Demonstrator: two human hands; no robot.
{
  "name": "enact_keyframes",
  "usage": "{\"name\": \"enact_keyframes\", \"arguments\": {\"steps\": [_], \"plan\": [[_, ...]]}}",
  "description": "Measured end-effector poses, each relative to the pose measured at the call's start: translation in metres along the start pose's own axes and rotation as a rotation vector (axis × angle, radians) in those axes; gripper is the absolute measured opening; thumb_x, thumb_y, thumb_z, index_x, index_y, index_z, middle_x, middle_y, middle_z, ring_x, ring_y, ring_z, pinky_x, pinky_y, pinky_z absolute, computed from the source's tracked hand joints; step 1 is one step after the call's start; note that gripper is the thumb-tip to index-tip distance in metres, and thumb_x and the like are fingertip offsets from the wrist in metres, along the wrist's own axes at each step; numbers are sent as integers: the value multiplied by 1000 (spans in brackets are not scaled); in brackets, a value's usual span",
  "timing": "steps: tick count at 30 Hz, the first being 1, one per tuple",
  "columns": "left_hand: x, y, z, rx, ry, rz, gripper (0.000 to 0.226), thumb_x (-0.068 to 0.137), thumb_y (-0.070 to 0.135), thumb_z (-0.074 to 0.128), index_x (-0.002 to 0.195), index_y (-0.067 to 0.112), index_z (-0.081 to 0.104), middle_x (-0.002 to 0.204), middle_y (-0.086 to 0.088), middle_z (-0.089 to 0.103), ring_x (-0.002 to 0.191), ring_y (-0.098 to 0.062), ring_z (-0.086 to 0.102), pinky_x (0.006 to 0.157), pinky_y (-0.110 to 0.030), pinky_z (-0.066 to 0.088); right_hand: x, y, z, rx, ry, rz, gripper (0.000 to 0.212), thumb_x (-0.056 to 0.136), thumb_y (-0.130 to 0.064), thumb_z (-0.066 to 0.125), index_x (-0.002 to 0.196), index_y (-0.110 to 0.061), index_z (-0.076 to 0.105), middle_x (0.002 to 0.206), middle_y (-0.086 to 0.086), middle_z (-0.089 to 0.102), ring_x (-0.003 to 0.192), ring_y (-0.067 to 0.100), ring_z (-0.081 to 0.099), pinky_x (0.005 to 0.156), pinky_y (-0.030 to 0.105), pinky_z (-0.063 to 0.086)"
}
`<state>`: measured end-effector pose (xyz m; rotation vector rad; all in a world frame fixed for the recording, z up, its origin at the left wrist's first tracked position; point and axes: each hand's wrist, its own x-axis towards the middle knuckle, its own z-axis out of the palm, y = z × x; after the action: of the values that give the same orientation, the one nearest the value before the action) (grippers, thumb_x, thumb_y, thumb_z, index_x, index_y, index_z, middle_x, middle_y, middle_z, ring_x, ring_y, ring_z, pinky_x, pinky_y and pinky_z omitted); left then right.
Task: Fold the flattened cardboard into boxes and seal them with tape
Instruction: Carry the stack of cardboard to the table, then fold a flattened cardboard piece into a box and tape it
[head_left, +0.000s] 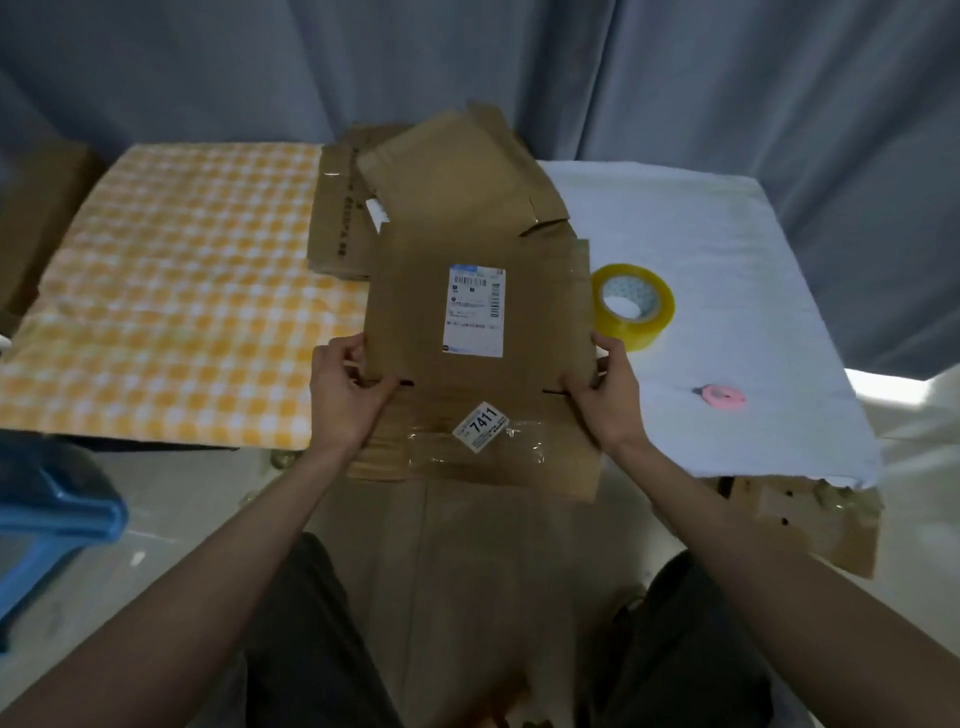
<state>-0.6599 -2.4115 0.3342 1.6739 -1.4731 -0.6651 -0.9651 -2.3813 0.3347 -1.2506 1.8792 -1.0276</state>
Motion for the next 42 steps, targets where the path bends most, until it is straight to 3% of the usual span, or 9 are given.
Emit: {"name": "enact_keyframes", "arguments": {"steps": [3, 11, 15, 23, 27, 33, 36, 39, 42], "plan": [[12, -19, 22, 2, 19, 43, 60, 74, 29, 86, 125, 16, 58, 113, -3, 47, 89, -11, 54, 81, -25, 47, 16, 23, 14, -3, 45, -78, 63, 84, -16, 72, 140, -16, 43, 121, 9, 58, 101, 20, 58, 82, 30, 47], [33, -42, 45, 18, 89, 133, 60, 70, 31, 88, 118, 13, 59, 102, -4, 50, 95, -20, 50, 69, -19, 37, 48, 37, 23, -5, 128, -226, 73, 80, -17, 76, 144, -10, 42, 134, 12, 56, 118, 29, 54, 97, 42, 47], [35, -34, 39, 67, 54, 97, 66, 68, 39, 88, 121, 12, 59, 105, -9, 58, 97, -25, 58, 73, -33, 47, 40, 34, 20, -44, 86, -248, 83, 79, -23, 80, 149, -14, 36, 145, 10, 47, 130, 30, 45, 107, 49, 40], [22, -13, 24, 123, -40, 32, 74, 74, 49, 81, 134, 12, 56, 118, -14, 57, 97, -26, 62, 90, -41, 52, 19, 16, 3, 21, 23, -195, 85, 84, -17, 76, 154, -17, 28, 149, 10, 43, 132, 29, 45, 110, 46, 40], [18, -9, 20, 183, -101, 6, 77, 74, 53, 79, 137, 14, 54, 123, -13, 59, 101, -27, 62, 92, -42, 52, 7, 16, -4, 113, -13, -140, 77, 89, -18, 70, 153, -25, 28, 140, 9, 52, 120, 28, 54, 102, 44, 47], [1, 8, 26, 378, -52, 112, 71, 82, 38, 73, 143, 13, 46, 139, -14, 40, 128, -33, 39, 106, -42, 37, -4, 22, -7, 195, -27, -77, 63, 94, -14, 62, 148, -33, 35, 96, 6, 62, 90, 22, 62, 87, 40, 54], [-2, 26, 37, 517, -26, 284, 61, 79, 31, 74, 133, 13, 54, 138, -12, 42, 127, -33, 39, 104, -42, 37, -6, 25, -8, 213, -31, -72, 57, 95, -17, 60, 145, -35, 39, 101, 13, 65, 90, 22, 64, 89, 42, 55], [-8, 61, 66, 414, -184, 373, 43, 87, 28, 66, 127, 13, 59, 133, -7, 49, 121, -26, 49, 99, -37, 43, -1, 29, -8, 303, -30, -62, 38, 101, -33, 50, 138, -40, 48, 119, 4, 65, 107, 23, 63, 98, 46, 52], [-22, 101, 107, 356, -300, 344, 45, 94, 46, 56, 123, 12, 60, 127, -8, 57, 112, -25, 56, 93, -37, 47, 6, 36, -8, 361, -30, -41, 32, 100, -37, 41, 123, -47, 60, 127, 1, 65, 115, 24, 62, 101, 49, 50]]}}
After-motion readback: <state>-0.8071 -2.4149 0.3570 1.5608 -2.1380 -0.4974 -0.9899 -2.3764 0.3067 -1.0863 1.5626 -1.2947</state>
